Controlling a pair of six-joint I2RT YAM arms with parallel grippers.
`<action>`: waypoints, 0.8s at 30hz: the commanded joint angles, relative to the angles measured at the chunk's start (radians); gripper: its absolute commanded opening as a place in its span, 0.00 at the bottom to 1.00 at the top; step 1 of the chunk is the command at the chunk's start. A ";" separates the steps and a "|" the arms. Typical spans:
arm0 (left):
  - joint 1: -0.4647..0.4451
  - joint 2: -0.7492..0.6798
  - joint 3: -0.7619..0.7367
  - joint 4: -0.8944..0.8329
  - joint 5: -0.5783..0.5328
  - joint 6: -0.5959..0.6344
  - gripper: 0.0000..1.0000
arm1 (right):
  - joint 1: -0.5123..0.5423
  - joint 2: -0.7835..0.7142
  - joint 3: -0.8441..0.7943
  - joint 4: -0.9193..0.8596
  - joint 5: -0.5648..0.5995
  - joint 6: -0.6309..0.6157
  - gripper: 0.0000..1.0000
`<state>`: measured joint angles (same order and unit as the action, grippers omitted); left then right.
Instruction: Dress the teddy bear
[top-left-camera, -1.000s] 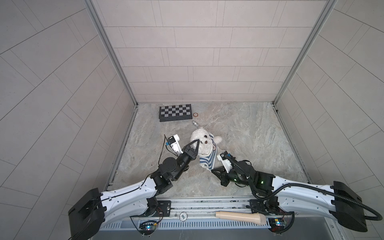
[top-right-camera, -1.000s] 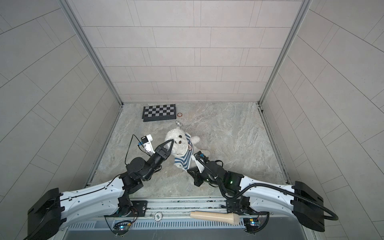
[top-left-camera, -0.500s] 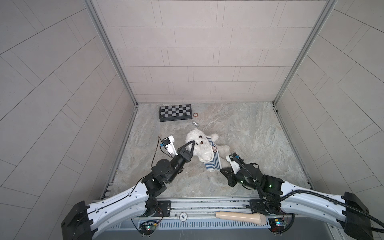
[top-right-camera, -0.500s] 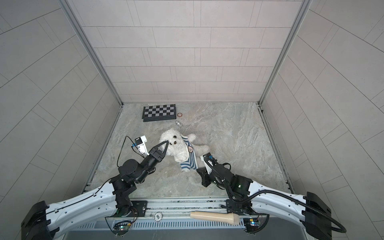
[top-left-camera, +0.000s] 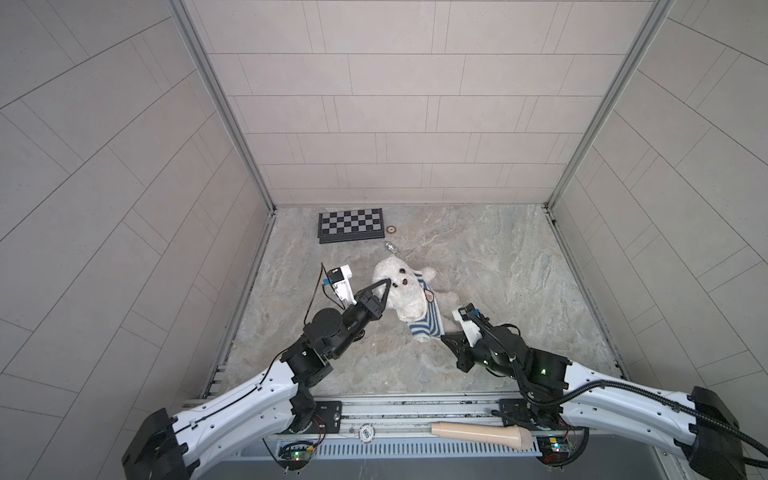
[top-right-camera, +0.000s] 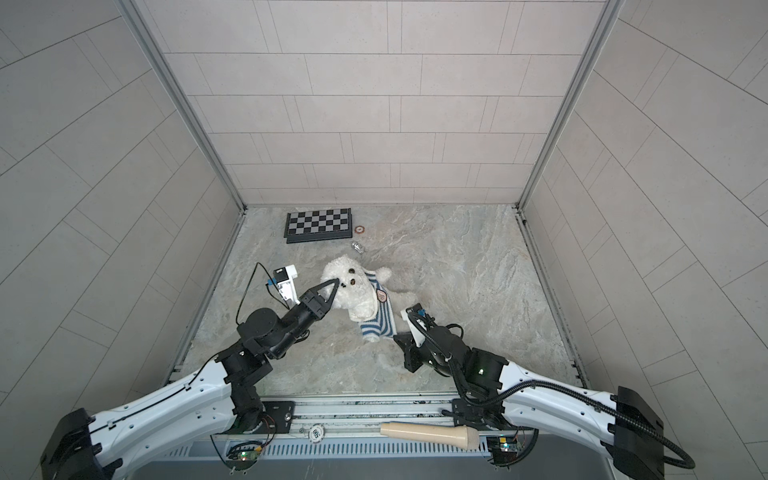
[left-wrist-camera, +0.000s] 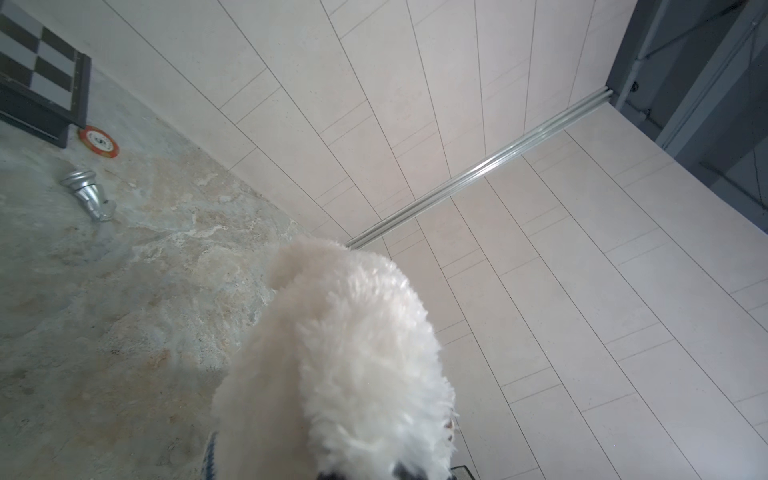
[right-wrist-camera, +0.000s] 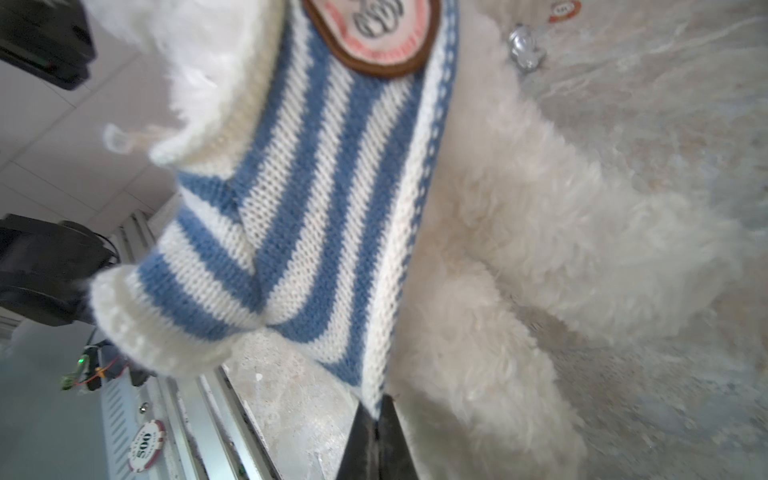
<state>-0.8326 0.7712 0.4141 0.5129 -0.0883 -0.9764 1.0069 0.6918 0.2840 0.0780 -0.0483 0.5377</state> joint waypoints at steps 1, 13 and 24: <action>0.012 0.015 0.109 0.018 0.123 0.160 0.00 | -0.002 -0.071 -0.027 0.114 -0.071 -0.065 0.00; 0.011 -0.021 0.221 -0.161 0.297 0.521 0.00 | -0.003 -0.186 0.086 -0.005 -0.130 -0.193 0.31; -0.055 -0.026 0.292 -0.329 0.527 0.926 0.00 | -0.015 -0.267 0.282 -0.271 -0.086 -0.523 0.62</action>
<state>-0.8646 0.7418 0.6468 0.2245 0.3355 -0.2314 1.0019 0.4156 0.5213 -0.1085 -0.1532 0.1650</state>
